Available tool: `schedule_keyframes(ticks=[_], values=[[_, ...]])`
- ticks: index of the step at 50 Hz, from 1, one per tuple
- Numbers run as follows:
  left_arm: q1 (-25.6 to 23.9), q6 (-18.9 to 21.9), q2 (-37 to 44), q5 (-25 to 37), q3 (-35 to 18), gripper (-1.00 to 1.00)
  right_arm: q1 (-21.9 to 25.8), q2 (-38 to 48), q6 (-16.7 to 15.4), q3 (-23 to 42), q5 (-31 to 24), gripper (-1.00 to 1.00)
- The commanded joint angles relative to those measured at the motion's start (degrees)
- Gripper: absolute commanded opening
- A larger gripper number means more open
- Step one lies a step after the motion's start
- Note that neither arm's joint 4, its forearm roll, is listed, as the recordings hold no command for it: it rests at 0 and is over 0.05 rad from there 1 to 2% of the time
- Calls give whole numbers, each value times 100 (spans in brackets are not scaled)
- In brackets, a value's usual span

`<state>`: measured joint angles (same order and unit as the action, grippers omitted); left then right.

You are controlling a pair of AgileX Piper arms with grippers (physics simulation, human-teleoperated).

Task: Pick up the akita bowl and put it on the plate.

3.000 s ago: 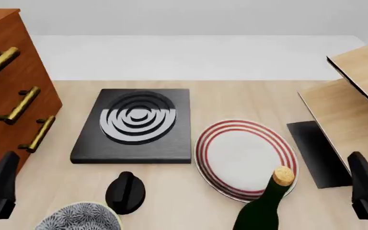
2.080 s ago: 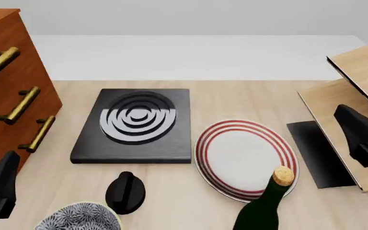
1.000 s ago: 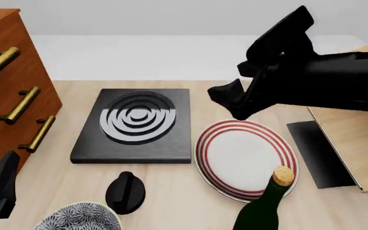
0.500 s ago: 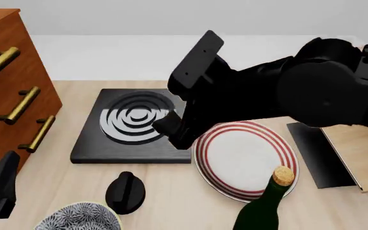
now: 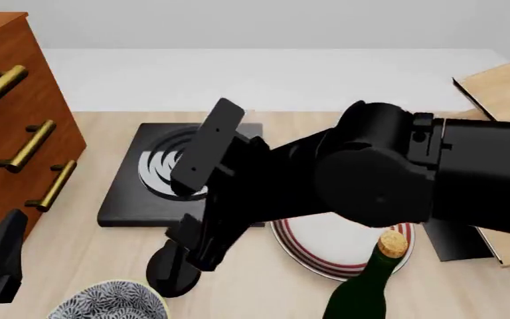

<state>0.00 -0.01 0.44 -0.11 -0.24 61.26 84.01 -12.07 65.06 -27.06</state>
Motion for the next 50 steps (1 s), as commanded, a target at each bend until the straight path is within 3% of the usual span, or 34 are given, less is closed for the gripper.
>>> schedule_keyframes(ticks=[1,17,35,50], values=[[1,1,2,0,0,100,315,182,101,-58,107,100],[0,-1,1,0,0,100,788,544,542,116,284,100],[1,-1,-1,0,0,100,1088,1017,728,281,443,100],[-1,0,0,0,0,100,1056,1340,764,431,579,100]])
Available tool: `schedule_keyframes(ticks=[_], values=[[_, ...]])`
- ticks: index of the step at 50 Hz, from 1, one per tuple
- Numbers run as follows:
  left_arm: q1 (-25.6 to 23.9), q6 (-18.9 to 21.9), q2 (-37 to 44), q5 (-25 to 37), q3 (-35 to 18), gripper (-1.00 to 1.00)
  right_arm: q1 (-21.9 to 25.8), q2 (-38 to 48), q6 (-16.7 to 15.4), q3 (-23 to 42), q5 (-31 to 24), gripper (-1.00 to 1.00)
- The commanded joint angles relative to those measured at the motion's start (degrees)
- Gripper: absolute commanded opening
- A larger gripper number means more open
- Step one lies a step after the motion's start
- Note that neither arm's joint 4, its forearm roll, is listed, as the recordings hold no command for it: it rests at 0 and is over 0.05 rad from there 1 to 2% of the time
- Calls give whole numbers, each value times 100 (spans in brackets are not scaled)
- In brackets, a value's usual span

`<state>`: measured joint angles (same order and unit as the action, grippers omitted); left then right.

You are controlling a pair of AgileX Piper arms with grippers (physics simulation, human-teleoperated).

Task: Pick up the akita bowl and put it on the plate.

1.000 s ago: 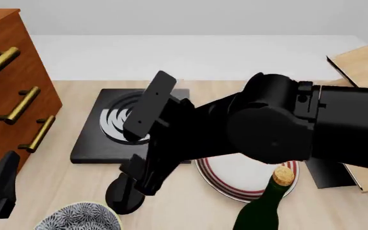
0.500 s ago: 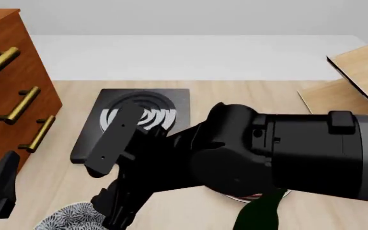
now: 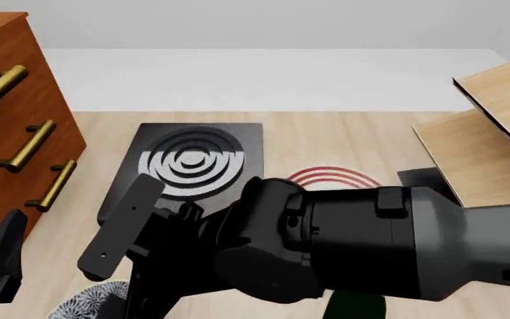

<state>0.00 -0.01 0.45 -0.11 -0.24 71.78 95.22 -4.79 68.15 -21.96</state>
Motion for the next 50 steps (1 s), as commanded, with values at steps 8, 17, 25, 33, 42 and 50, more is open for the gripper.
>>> schedule_keyframes(ticks=[8,17,25,33,42,50], values=[[0,1,-2,0,0,100,-47,344,-12,130,180,100],[-1,0,-1,0,0,100,2,434,108,155,236,100],[-1,1,0,0,0,100,3,533,142,48,390,100],[0,0,0,0,0,100,-38,626,236,-128,569,100],[-1,1,1,0,0,100,-66,765,372,-232,731,100],[0,0,1,0,0,100,-88,886,376,-296,824,100]])
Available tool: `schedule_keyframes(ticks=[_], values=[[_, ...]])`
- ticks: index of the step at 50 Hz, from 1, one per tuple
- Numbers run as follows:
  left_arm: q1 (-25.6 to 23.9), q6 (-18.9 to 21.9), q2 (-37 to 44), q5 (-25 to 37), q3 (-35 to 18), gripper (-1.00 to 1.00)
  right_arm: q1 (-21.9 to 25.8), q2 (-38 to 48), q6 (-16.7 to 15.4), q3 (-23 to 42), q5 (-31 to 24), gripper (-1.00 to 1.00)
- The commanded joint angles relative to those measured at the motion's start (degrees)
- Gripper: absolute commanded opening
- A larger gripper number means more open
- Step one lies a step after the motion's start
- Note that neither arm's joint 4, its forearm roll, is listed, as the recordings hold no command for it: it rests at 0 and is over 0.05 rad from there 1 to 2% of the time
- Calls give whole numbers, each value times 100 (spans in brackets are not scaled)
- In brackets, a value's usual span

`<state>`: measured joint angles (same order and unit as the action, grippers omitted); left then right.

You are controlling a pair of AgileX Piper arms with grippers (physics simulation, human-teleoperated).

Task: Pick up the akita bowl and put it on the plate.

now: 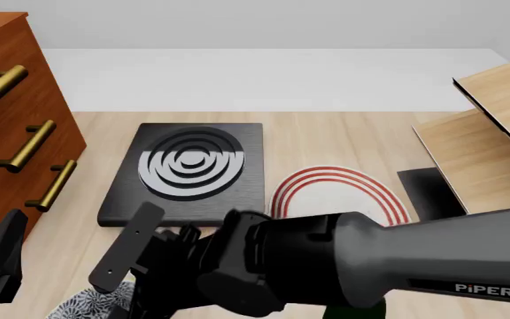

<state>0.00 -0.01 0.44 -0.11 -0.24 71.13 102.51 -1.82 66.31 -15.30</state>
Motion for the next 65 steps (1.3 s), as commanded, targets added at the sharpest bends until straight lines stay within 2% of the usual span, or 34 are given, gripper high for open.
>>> schedule_keyframes(ticks=[1,23,34,65], values=[[0,0,1,0,0,100,-20,171,88,-129,184,100],[-1,1,-1,0,0,100,8,401,314,-573,653,100],[0,0,1,0,0,100,-120,525,250,-637,722,100],[1,0,-2,0,0,100,-23,865,243,-524,721,100]])
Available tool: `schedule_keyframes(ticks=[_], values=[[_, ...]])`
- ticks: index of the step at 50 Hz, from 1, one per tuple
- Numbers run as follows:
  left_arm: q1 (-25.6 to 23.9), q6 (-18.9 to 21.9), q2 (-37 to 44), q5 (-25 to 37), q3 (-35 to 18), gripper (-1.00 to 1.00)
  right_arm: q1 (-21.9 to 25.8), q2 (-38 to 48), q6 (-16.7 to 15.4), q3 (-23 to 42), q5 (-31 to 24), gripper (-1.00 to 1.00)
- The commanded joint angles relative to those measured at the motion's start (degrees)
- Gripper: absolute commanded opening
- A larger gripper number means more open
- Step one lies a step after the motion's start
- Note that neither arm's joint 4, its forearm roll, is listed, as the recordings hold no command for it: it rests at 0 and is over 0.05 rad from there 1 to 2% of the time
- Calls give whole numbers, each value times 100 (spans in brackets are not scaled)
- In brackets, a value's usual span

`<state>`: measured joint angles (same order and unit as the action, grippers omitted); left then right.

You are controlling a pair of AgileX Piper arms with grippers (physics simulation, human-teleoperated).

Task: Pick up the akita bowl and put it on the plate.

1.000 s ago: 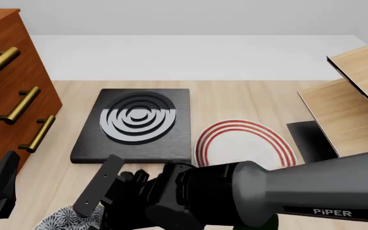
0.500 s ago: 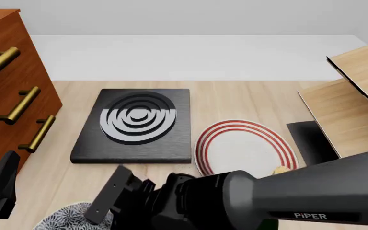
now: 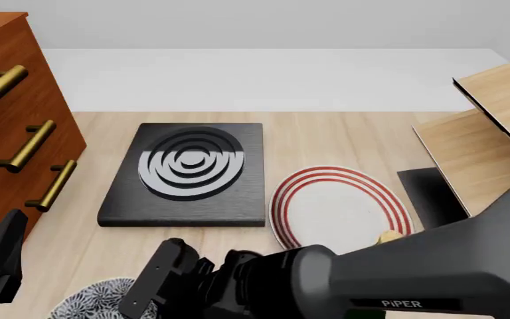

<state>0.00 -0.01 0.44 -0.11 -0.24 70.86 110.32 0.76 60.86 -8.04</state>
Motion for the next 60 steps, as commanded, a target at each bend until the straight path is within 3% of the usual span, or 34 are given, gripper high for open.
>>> schedule_keyframes(ticks=[1,12,13,46,56,60], values=[[-1,0,0,0,0,100,2,97,-19,23,5,100],[0,-1,0,0,0,100,-57,-22,-135,15,2,100],[1,1,1,0,0,100,-122,-93,-231,-10,34,-100],[0,0,1,0,0,100,-563,-1788,-808,-184,-844,-100],[0,0,-1,0,0,100,-969,-2168,-1056,-95,-1138,-100],[1,1,-1,0,0,100,-1075,-2345,-837,37,-1264,-100]])
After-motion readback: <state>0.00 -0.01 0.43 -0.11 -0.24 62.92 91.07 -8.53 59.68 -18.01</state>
